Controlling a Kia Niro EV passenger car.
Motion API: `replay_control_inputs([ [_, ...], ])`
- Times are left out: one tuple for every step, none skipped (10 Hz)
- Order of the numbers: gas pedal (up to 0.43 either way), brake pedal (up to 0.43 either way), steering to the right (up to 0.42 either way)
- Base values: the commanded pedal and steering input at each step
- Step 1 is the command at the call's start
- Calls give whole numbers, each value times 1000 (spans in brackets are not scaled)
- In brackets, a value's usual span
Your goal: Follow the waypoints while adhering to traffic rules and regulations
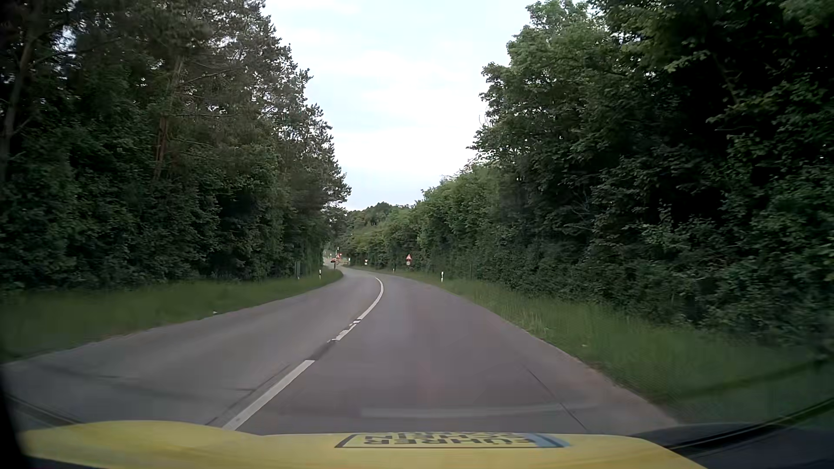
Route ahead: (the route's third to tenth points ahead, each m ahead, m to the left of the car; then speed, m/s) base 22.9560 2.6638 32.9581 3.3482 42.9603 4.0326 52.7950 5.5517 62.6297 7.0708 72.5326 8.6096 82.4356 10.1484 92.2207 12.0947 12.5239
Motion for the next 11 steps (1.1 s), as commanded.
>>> replay_control_inputs([
  [79, 0, -5],
  [79, 0, -6],
  [79, 0, -6],
  [79, 0, -6],
  [79, 0, -7],
  [79, 0, -8],
  [79, 0, -8],
  [79, 0, -8],
  [79, 0, -8],
  [79, 0, -8],
  [79, 0, -8],
])
